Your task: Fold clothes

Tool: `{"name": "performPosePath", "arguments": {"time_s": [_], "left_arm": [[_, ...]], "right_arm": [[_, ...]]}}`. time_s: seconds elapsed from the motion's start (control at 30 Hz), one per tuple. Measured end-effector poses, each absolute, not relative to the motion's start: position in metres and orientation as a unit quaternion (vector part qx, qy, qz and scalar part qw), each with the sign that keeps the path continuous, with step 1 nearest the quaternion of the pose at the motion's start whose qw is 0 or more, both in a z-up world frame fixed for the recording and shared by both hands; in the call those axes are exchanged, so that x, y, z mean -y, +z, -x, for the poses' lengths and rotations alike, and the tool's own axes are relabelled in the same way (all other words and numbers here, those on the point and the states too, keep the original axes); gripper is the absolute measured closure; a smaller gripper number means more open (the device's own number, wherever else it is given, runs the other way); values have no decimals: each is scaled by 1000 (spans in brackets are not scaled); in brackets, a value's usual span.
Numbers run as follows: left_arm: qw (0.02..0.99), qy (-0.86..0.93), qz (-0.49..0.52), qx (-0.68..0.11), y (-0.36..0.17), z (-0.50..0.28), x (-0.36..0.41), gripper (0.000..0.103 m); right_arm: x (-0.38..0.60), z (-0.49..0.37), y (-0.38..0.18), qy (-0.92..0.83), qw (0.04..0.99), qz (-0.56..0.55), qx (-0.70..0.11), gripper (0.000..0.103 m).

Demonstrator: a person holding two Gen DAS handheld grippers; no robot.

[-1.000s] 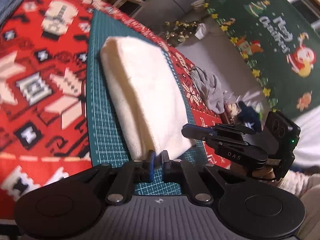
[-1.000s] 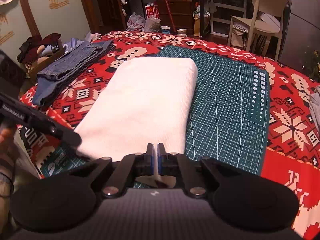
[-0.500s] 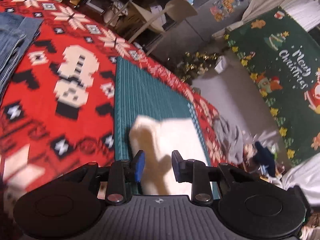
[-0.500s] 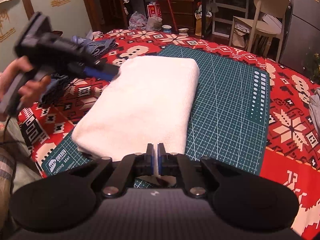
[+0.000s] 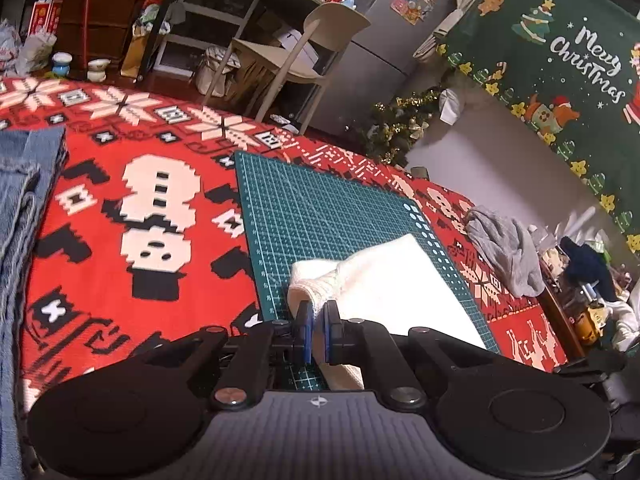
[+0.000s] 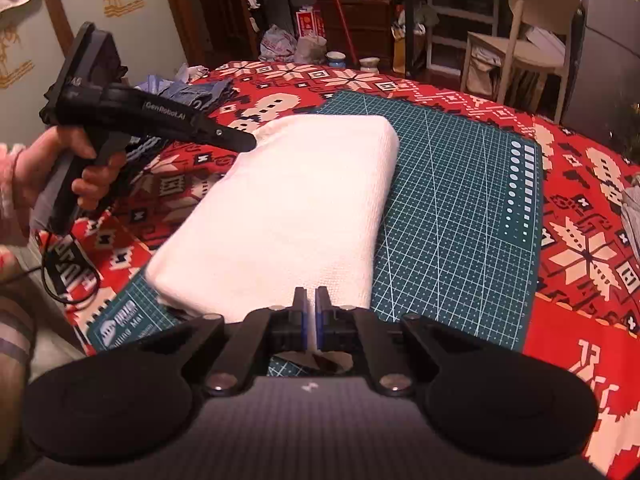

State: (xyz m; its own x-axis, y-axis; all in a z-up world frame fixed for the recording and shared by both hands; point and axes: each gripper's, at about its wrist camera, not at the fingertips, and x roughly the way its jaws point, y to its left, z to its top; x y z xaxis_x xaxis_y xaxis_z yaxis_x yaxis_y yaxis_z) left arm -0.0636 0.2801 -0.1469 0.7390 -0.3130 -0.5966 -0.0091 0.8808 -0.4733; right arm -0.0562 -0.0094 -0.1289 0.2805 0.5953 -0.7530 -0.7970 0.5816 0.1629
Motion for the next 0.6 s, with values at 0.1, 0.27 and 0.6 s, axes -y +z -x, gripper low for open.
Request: {"name": "performPosePath", "arguments": {"time_s": [0.1,0.27,0.6], "left_arm": [[900,-85,238,-354,-146,63,-282,97],[895,-85,256,-356,-148,61,-286,97],[888,-63,299,-344,-143,79,-301,97]], "right_arm": [[2,49,-108,460,792,96,-390,99],[-44,39,-117,492,774,109,-384,99],[-68,39,-151,492,774,88,-390,103]]}}
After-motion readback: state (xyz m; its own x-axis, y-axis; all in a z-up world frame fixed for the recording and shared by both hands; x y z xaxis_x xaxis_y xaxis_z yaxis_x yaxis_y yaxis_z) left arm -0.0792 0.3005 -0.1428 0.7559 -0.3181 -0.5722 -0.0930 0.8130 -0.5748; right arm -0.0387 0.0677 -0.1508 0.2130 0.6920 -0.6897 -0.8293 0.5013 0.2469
